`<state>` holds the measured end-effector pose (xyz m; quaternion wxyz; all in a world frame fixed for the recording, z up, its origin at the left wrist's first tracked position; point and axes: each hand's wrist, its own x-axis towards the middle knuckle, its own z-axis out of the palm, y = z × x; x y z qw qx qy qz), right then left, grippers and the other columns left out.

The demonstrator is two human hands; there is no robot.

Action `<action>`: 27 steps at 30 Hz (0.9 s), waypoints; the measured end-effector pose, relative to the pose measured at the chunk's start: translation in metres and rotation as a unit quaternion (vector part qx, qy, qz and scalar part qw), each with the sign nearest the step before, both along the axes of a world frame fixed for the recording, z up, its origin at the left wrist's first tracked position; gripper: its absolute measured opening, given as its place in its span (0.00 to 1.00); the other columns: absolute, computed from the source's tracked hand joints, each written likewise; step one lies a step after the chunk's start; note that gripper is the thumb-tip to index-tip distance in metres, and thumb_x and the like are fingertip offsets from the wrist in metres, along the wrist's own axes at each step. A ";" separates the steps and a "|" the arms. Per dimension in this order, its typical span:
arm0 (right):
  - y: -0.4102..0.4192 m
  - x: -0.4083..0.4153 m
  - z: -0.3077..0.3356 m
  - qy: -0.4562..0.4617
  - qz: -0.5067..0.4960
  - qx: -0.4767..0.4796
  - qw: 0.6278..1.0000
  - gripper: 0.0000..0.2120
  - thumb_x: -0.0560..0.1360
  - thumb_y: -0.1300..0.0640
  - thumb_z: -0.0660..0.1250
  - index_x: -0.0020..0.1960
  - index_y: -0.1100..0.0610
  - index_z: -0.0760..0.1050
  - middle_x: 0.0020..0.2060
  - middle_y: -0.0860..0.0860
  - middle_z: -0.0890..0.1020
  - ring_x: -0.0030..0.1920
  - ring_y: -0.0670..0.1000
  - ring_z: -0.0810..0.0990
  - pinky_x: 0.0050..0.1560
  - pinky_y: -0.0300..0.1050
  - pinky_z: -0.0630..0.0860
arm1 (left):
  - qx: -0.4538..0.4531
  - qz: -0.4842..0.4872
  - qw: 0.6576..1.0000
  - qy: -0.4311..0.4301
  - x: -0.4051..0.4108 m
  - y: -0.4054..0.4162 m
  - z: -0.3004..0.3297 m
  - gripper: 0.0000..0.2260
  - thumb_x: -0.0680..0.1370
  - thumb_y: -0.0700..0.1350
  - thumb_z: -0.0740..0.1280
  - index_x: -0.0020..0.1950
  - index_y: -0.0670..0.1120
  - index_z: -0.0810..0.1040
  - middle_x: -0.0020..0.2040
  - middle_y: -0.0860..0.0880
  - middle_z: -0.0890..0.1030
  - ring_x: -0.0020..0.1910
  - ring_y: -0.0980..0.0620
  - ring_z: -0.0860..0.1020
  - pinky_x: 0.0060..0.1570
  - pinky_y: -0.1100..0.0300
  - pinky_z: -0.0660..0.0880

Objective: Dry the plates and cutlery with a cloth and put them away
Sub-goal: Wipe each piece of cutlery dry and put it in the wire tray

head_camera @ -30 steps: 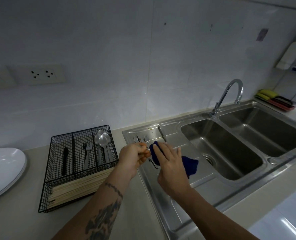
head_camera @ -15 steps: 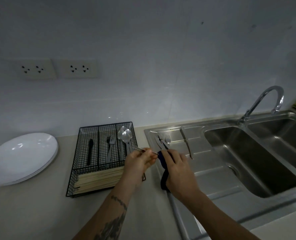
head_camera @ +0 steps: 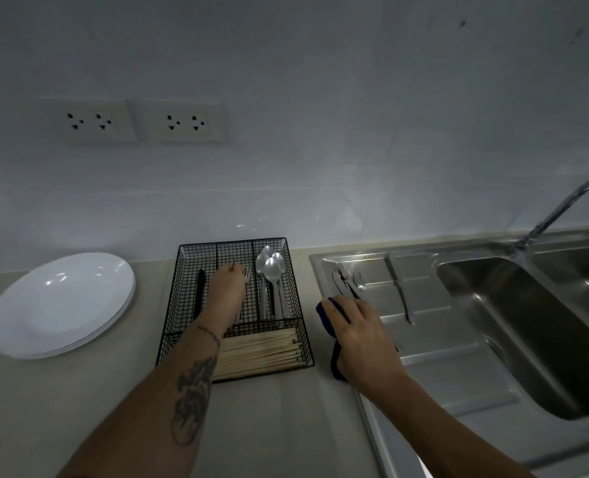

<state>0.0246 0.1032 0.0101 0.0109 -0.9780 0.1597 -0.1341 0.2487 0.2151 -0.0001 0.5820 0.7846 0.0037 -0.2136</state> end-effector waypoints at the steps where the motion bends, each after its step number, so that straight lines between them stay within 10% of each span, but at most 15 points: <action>1: -0.002 0.001 -0.001 0.003 -0.003 -0.002 1.000 0.45 0.49 0.63 0.80 0.65 0.56 0.71 0.59 0.54 0.76 0.53 0.59 0.76 0.50 0.55 0.79 | 0.034 -0.028 0.999 -0.009 0.007 -0.002 -0.002 0.08 0.81 0.41 0.57 0.52 0.43 0.76 0.43 0.46 0.77 0.32 0.52 0.69 0.29 0.60 0.66; 7: -0.013 -0.002 -0.009 0.031 -0.015 -0.011 0.999 0.40 0.53 0.62 0.78 0.65 0.57 0.72 0.58 0.55 0.76 0.56 0.60 0.76 0.55 0.58 0.77 | 0.167 -0.125 0.976 -0.056 0.011 -0.006 -0.025 0.24 0.77 0.36 0.60 0.73 0.40 0.66 0.65 0.38 0.74 0.36 0.53 0.76 0.18 0.66 0.69; 15: -0.032 -0.024 -0.018 0.049 -0.021 0.005 0.999 0.41 0.55 0.57 0.80 0.66 0.58 0.71 0.61 0.57 0.75 0.61 0.61 0.74 0.58 0.60 0.75 | 0.257 -0.162 0.937 -0.171 -0.022 -0.009 -0.025 0.25 0.75 0.39 0.66 0.73 0.42 0.68 0.69 0.42 0.71 0.59 0.45 0.77 0.57 0.53 0.77; 27: -0.078 -0.079 -0.014 0.034 -0.074 0.037 0.996 0.37 0.55 0.63 0.79 0.64 0.59 0.74 0.59 0.57 0.77 0.57 0.61 0.77 0.56 0.58 0.78 | 0.229 -0.322 0.874 -0.283 -0.118 -0.088 -0.024 0.20 0.77 0.39 0.61 0.69 0.44 0.73 0.63 0.47 0.72 0.64 0.48 0.71 0.63 0.54 0.71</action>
